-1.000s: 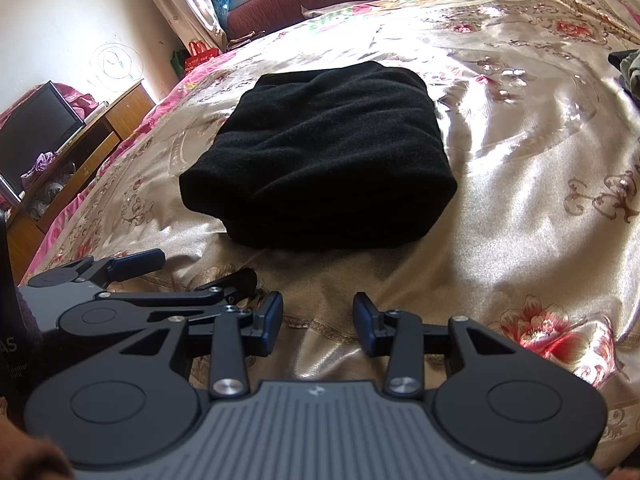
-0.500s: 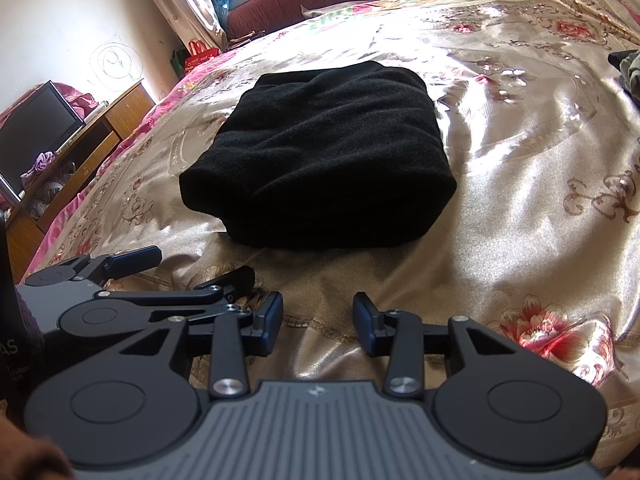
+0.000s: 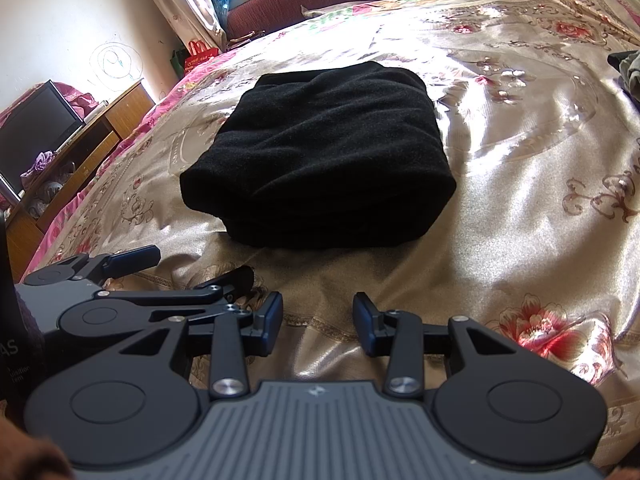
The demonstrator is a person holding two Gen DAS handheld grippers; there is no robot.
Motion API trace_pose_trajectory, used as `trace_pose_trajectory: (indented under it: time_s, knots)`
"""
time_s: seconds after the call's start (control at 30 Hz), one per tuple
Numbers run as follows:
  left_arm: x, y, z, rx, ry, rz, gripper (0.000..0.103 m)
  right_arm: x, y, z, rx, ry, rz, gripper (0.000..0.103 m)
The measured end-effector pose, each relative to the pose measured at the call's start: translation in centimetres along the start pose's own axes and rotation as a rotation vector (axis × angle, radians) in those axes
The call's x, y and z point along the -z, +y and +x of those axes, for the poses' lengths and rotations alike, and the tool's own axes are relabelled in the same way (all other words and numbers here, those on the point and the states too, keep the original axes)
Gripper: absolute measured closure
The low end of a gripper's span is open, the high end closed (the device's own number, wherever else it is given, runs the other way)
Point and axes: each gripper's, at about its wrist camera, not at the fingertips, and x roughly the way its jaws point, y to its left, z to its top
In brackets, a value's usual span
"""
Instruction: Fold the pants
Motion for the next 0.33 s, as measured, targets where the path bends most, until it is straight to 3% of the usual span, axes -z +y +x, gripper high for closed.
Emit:
trace_pose_trajectory:
  time_s: [0.33]
  knots:
    - [0.00, -0.07, -0.22, -0.010, -0.009, 0.005, 0.000, -0.01, 0.01, -0.02, -0.001, 0.000, 0.001, 0.063]
